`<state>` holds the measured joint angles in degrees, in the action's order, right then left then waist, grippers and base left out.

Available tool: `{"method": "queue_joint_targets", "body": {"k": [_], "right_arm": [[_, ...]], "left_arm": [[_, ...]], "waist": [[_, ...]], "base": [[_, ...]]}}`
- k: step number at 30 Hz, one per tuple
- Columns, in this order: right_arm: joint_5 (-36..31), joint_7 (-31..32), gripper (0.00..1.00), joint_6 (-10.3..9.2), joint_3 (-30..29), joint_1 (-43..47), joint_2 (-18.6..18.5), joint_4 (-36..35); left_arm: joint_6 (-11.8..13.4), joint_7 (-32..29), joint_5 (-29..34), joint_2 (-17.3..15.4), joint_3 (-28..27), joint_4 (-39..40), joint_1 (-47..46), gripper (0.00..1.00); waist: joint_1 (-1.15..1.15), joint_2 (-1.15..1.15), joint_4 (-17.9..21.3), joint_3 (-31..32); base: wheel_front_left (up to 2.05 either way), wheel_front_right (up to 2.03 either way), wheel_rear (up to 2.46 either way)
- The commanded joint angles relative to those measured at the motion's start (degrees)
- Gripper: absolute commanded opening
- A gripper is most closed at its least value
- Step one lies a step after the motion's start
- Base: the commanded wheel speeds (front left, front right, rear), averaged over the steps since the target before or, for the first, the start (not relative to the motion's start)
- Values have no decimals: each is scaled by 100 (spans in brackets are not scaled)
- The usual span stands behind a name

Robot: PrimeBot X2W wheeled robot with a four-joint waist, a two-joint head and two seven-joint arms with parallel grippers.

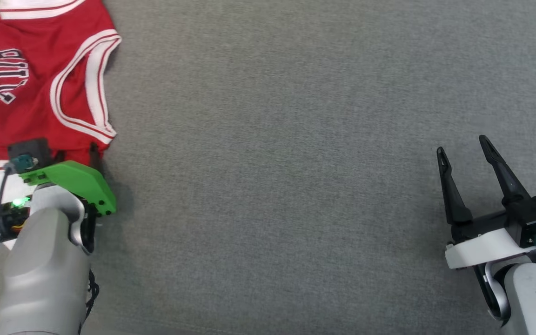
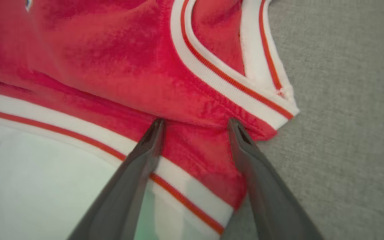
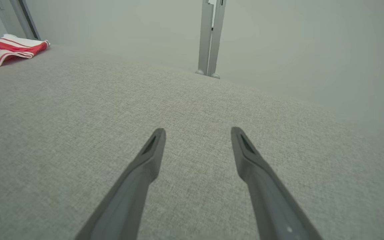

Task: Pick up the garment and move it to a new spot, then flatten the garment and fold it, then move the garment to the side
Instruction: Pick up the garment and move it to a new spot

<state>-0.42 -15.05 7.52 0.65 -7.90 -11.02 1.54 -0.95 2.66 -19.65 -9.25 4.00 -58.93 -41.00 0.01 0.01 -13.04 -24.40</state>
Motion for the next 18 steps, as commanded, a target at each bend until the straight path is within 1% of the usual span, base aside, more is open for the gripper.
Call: {"method": "queue_joint_targets", "body": {"k": [1, 3, 5, 6, 8, 10, 12, 14, 16, 18], "right_arm": [[23, -18, 100, -6, 21, -96, 27, 30], [40, -18, 100, -6, 54, -62, 68, 83], [76, -18, 100, -6, 72, -4, 122, 125], [91, -18, 100, -7, 80, 32, 158, 147], [113, -18, 100, -7, 89, 121, 254, 197], [146, -17, 100, -7, 65, 241, 343, 258], [168, -17, 100, -6, 75, 356, 448, 309], [167, -18, 100, -6, 118, 434, 525, 345], [189, -18, 100, -7, 93, 519, 590, 359], [201, -18, 100, -7, 53, 605, 639, 367]], "left_arm": [[-69, -207, -181, 113, -59, -314, 124, 0], [-148, -269, -295, 138, -114, -489, 163, 0], [-224, -47, -408, 117, -195, -450, 204, 0], [-299, 71, -439, 107, -225, -368, 211, 0], [-446, 270, -594, 188, -312, -156, 239, 0], [-522, 441, -658, 176, -301, 171, 320, 0], [-556, 526, -638, 108, -230, 652, 435, 0], [-592, 496, -646, 65, -123, 1324, 590, 0], [-614, 295, -740, 153, 14, 2187, 861, 0], [-622, -28, -797, 241, 168, 3216, 1178, 0]], "waist": [[-1, -1, 649, -407], [-1, -1, 661, -250], [-1, -1, 671, -73], [-1, -1, 679, 18], [-1, -1, 697, 244], [-1, -1, 704, 489], [-1, -1, 727, 714], [-1, -1, 774, 905], [-1, -1, 826, 1064], [-1, -1, 876, 1177]], "base": [[0, 0, 0], [0, 0, 0], [0, 0, 0], [0, 0, 0], [0, 0, 0], [0, 0, 0], [0, 0, 0], [0, 0, 0], [0, 0, 0], [0, 0, 0]]}}
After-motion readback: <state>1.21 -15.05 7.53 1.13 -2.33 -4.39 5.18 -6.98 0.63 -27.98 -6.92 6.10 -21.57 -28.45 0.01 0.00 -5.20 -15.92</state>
